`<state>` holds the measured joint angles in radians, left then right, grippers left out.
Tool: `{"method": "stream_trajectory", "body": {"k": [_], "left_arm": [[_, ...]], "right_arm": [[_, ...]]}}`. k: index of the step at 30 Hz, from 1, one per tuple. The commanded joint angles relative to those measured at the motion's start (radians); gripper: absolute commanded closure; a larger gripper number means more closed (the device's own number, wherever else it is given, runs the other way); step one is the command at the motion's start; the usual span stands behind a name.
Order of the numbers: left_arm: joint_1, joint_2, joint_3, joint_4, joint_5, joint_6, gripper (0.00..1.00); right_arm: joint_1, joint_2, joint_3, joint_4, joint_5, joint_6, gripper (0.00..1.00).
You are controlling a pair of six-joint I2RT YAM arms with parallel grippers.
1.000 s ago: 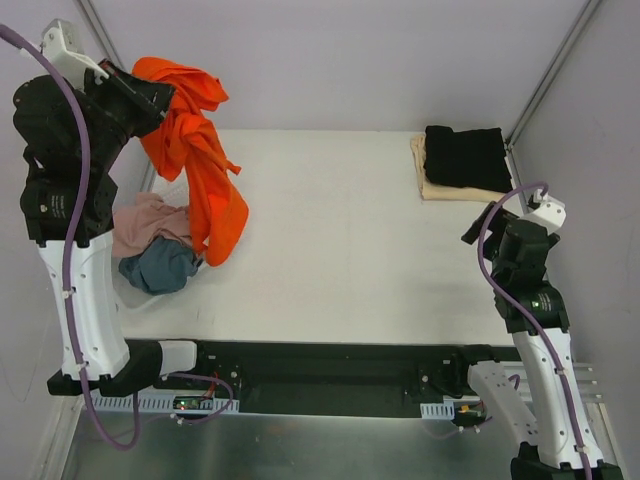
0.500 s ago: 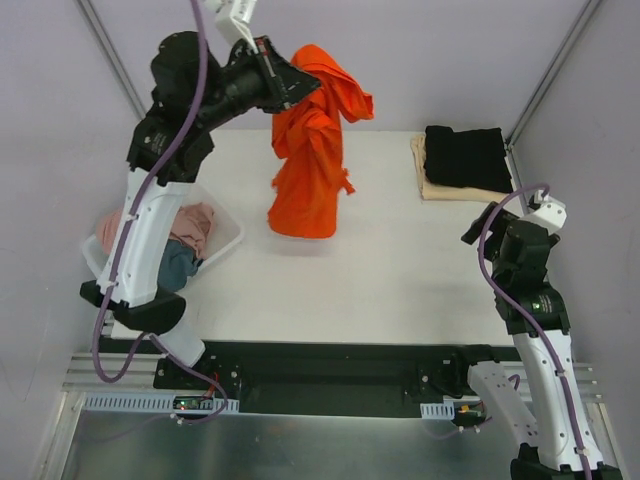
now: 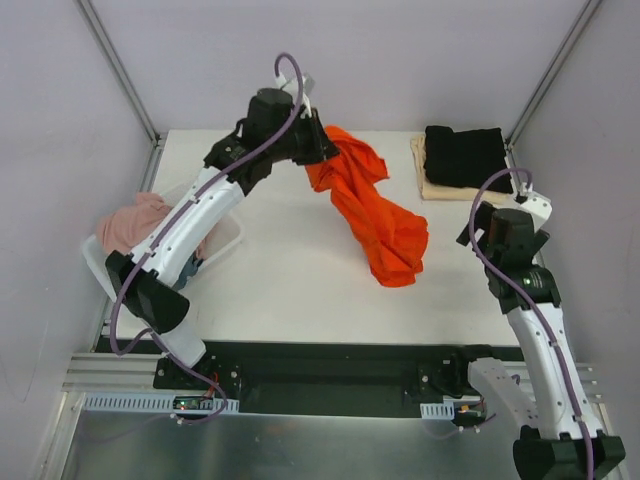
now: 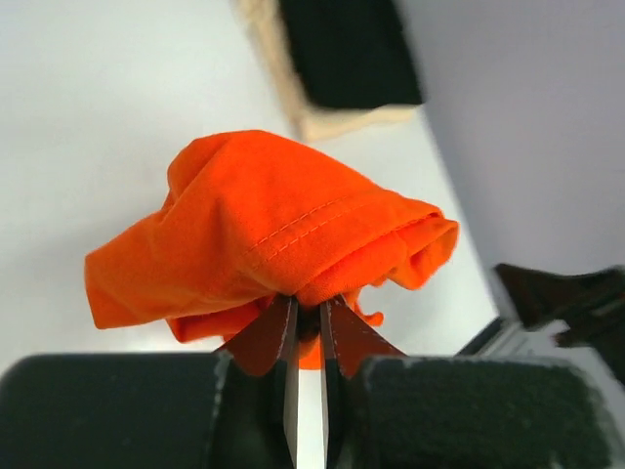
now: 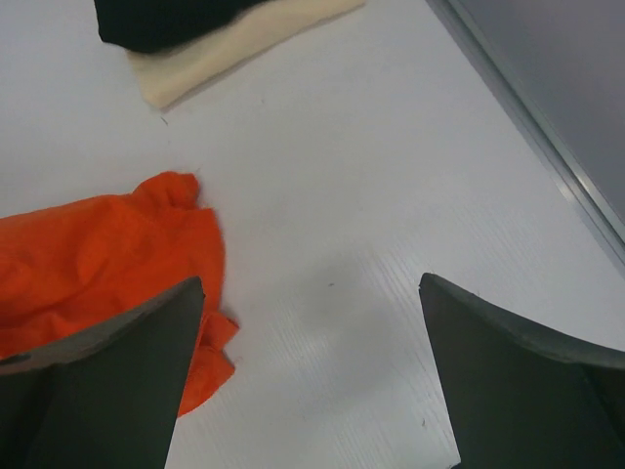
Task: Fold and stack the t-shirts
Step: Move the tshirt to the center of the board
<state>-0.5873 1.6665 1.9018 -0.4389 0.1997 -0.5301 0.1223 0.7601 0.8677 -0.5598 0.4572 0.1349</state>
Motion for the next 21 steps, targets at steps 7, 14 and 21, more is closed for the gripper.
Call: {"method": "stream_trajectory", "body": {"k": [7,14,21], "left_arm": [[0.044,-0.014,-0.414,-0.027,-0.183,-0.042,0.05],[0.044,-0.062,-0.472,-0.052,-0.244,0.002,0.01],[0.021,0.074,-0.336,-0.05,-0.157,0.119,0.01]], "right_arm": [[0.002,0.192,0.083,-0.083,-0.262,-0.012,0.04],[0.035,0.33,0.044,-0.06,-0.65,0.044,0.04],[0.21,0.419,-0.005,-0.026,-0.647,0.163,0.02]]}}
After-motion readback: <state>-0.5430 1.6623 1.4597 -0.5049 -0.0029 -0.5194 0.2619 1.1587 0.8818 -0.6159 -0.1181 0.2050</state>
